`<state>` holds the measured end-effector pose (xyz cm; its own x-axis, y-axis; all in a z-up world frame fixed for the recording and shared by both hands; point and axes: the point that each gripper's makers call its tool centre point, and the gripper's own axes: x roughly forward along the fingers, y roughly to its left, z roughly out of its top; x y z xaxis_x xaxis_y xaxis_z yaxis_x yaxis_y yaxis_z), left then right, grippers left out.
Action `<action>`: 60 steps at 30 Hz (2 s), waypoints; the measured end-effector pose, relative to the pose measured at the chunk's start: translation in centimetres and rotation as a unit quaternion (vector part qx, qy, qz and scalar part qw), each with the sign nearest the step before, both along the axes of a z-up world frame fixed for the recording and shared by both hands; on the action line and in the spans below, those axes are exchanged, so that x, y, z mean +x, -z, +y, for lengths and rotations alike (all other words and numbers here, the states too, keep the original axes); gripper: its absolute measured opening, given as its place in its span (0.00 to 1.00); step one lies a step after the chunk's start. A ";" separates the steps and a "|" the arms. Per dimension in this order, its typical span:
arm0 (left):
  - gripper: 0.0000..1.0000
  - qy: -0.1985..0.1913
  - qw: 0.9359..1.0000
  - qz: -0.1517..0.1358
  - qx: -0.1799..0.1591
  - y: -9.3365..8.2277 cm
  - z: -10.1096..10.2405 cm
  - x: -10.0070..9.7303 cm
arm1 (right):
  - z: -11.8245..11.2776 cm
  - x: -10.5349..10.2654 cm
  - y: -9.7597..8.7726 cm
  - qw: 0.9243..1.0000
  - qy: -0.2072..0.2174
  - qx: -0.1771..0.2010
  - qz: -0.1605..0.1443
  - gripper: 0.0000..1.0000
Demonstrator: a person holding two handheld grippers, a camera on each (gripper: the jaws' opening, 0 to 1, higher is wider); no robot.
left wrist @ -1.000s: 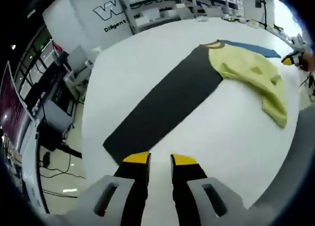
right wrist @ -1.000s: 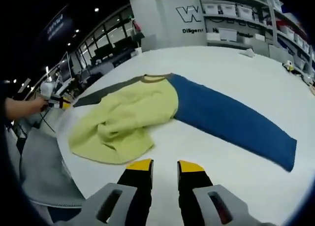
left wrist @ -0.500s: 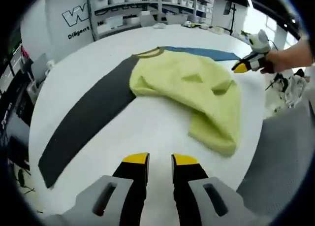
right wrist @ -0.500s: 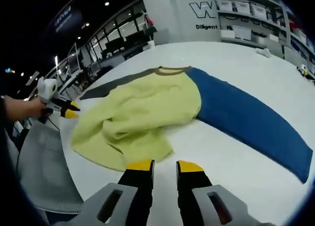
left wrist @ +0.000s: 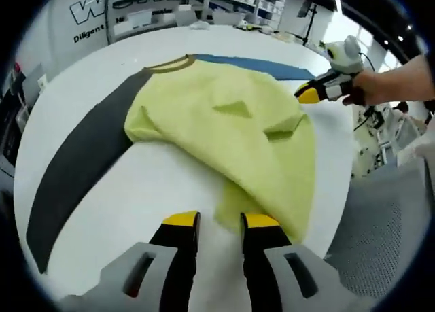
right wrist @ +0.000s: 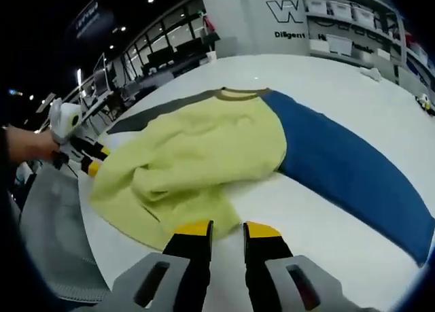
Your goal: Fold the garment on the visible template until the final outline fits inside the template.
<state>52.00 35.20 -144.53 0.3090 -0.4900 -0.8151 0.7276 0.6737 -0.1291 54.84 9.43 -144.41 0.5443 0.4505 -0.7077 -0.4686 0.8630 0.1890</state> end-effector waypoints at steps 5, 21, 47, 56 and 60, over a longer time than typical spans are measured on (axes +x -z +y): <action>0.13 -0.005 1.000 0.004 -0.003 0.0 -0.2 -0.1 | -0.3 0.1 0.2 0.999 -0.014 -0.028 -0.009 0.00; 0.05 -0.052 0.998 0.024 -0.022 -0.5 0.1 -2.1 | -2.1 -3.8 -0.8 0.999 -0.022 -0.048 -0.002 0.00; 0.05 -0.140 0.986 0.062 -0.059 -1.9 1.3 -5.3 | -3.9 -14.5 -1.7 0.999 -0.006 -0.041 0.012 0.00; 0.06 -0.149 0.984 0.070 -0.060 -1.9 1.7 -7.2 | -3.8 -15.7 -1.4 0.999 -0.006 -0.043 0.014 0.00; 0.05 -0.157 0.983 0.072 -0.056 -1.5 2.3 -7.4 | -4.1 -16.0 -1.0 0.999 -0.004 -0.046 0.018 0.00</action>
